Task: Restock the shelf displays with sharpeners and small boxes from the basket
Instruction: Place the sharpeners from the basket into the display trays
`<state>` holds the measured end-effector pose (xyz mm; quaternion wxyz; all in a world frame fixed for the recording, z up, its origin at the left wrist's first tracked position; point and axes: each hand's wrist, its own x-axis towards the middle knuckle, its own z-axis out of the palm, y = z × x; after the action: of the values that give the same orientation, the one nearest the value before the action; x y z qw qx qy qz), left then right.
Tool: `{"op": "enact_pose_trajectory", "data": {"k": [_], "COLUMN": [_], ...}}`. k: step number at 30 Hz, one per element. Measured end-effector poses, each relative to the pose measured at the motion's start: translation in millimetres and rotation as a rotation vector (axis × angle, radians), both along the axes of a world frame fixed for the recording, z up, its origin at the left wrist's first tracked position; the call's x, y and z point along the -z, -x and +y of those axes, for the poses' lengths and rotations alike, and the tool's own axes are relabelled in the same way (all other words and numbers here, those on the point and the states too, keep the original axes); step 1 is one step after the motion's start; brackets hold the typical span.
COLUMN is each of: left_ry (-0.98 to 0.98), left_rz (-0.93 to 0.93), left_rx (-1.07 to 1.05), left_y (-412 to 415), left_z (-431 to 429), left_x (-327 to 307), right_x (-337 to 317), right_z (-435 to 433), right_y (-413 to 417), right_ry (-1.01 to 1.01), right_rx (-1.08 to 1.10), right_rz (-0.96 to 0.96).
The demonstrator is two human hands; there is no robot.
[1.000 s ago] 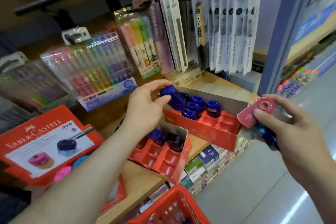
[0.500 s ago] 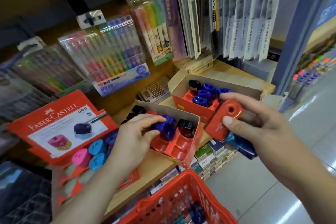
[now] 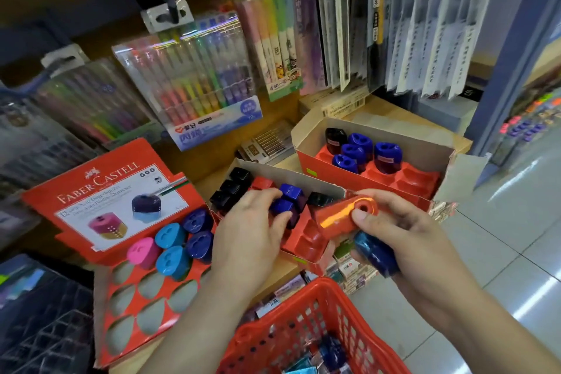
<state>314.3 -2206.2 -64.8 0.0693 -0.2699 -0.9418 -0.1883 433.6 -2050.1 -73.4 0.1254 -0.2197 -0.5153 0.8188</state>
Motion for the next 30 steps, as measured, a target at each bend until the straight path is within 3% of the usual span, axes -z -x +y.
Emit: {"op": "enact_pose_trajectory", "data": {"k": [3,6,10,13,16,18,22,30], "left_ry": [-0.275,-0.701,-0.893,-1.004,-0.881,-0.778,-0.519,-0.338], "left_rz": [-0.229,-0.825,-1.000,-0.851,-0.517,-0.423,-0.268,-0.140], "left_rx": [-0.067,-0.127,-0.229,-0.323,-0.394,-0.391,-0.359,-0.278], "left_y": [-21,-52,-65,-52,-24,-10,3,14], "left_z": [-5,-4,-6,-19,-40,-48,-50,-37], "left_x": [-15,-28,-23,-22,-24,-24,-13,-4], "right_x": [2,4,1,1,3,3,11,0], "right_z": [-4,-7,-15,-16,-12,-8,-4,-11], "right_y": [1,1,0,1,2,1,2,2], "right_ry": [-0.001,-0.027,-0.130,-0.145,0.152,0.299,0.298,0.263], "right_rx": [-0.054,-0.141,-0.255,-0.221,-0.136,-0.112,-0.121,-0.001], "right_rz": [0.001,0.014,0.056,0.052,0.067,0.120,0.119,-0.043]}}
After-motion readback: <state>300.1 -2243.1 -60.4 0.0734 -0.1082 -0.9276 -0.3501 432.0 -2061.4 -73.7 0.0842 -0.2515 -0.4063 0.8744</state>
